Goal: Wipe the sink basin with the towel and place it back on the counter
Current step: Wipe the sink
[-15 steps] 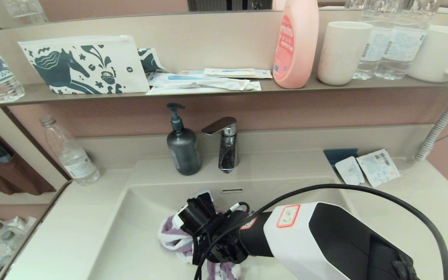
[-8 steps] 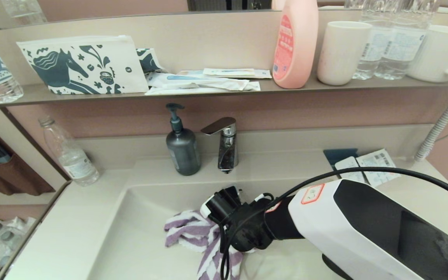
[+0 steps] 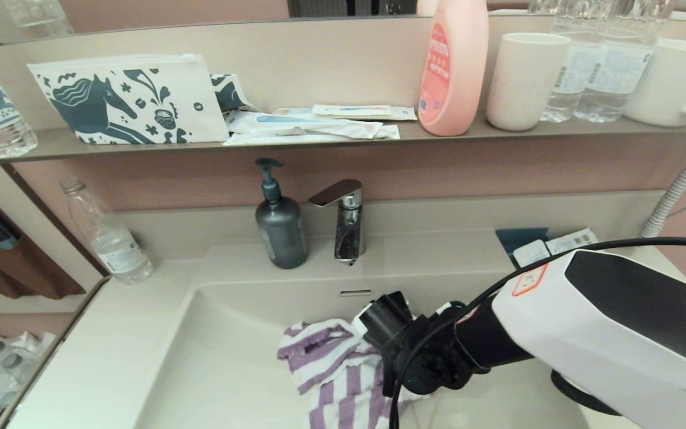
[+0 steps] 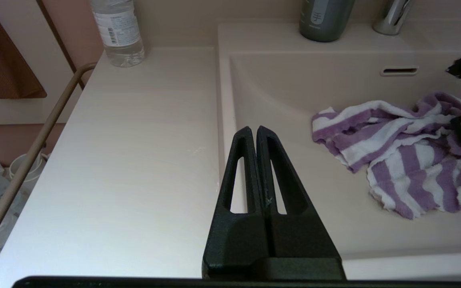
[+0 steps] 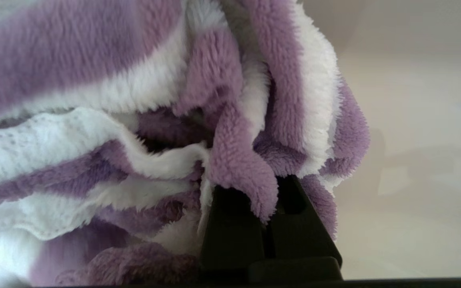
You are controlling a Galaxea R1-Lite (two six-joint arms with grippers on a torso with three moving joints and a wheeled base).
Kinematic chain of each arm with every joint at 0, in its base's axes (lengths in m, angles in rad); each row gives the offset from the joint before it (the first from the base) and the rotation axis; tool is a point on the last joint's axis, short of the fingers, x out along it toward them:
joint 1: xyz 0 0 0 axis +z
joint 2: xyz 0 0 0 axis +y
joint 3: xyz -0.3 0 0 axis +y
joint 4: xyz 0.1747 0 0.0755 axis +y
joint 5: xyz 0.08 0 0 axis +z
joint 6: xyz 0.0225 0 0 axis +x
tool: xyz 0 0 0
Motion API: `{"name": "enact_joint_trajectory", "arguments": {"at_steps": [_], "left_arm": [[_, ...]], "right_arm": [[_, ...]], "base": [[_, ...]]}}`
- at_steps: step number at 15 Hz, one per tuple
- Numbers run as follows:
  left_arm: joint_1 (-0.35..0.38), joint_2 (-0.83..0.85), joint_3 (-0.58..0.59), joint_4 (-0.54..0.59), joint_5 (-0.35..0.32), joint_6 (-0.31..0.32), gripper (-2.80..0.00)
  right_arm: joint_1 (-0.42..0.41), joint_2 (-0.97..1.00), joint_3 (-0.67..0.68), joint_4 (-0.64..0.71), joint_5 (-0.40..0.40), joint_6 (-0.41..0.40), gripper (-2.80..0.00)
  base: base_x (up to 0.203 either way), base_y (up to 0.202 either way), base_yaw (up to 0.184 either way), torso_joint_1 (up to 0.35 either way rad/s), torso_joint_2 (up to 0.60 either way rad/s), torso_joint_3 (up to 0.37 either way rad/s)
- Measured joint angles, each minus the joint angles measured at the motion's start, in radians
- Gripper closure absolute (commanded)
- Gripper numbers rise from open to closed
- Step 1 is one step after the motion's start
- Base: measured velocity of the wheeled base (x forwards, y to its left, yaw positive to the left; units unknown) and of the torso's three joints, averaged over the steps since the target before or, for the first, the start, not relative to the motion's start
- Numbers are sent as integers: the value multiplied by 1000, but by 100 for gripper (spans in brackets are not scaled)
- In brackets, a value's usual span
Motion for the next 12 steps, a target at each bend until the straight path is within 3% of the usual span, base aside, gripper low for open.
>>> {"name": "enact_joint_trajectory", "arguments": {"at_steps": [8,12], "left_arm": [[0,0,0,0,0,0,0],[0,0,0,0,0,0,0]], "right_arm": [[-74,-156,313,-19,-9,-3,0],[-72,-149,359,-26,46,5,0]], "base": [[0,0,0,0,0,0],[0,0,0,0,0,0]]}}
